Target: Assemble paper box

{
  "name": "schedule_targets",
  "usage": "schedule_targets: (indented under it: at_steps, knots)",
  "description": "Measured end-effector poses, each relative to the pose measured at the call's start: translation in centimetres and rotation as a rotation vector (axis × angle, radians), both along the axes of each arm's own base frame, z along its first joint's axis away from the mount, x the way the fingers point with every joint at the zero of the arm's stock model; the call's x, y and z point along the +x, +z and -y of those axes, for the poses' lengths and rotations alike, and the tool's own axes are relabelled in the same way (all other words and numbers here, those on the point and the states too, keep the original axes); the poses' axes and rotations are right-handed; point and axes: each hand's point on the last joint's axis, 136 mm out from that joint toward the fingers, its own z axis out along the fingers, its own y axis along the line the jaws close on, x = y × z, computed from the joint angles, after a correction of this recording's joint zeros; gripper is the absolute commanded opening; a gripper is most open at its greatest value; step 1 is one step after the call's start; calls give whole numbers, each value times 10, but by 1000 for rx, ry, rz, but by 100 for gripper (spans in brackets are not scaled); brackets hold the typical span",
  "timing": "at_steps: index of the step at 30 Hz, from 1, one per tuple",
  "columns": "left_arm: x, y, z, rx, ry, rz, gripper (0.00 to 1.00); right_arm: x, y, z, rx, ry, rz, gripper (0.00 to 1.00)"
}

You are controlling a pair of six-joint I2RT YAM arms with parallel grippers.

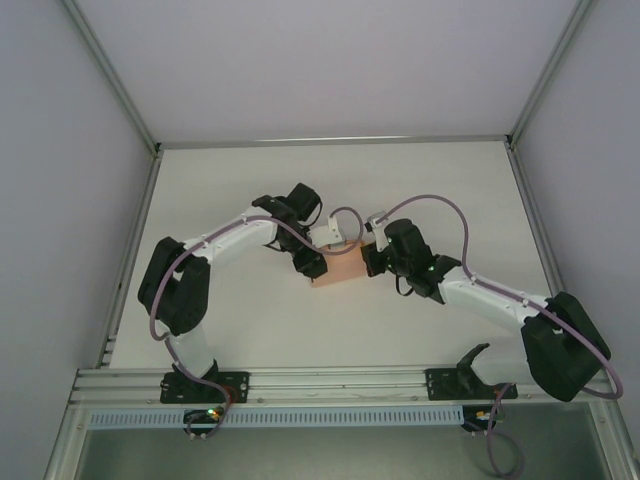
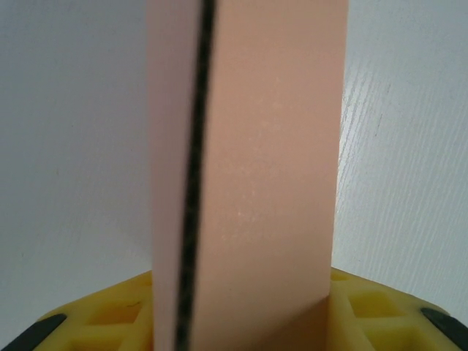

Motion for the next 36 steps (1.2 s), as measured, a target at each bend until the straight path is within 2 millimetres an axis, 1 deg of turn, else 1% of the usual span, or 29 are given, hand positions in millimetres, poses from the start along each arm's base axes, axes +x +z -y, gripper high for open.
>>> schedule_targets:
  at_steps: [4,8,12,16,27,31,34,36]
  knots:
    - [1,1,0,4,-8,10,42,-6,-1,3,1,-23,26,0]
    - [2,2,4,3,-23,20,42,-8,0,9,-8,-52,36,0]
    - [-2,3,9,1,-59,30,42,-14,2,16,-8,-67,21,0]
    - [-5,3,12,-1,-85,40,43,-20,3,18,-11,-62,12,0]
    - [-4,2,12,-3,-126,64,43,-22,7,20,-48,-58,-30,0]
    - [-1,0,10,-5,-122,66,44,-19,6,17,-58,-56,-43,0]
    - [3,0,8,-12,-109,69,48,-16,4,15,-46,-62,-38,0]
    - [6,1,6,-16,-101,73,53,-15,2,14,-32,-65,-26,0]
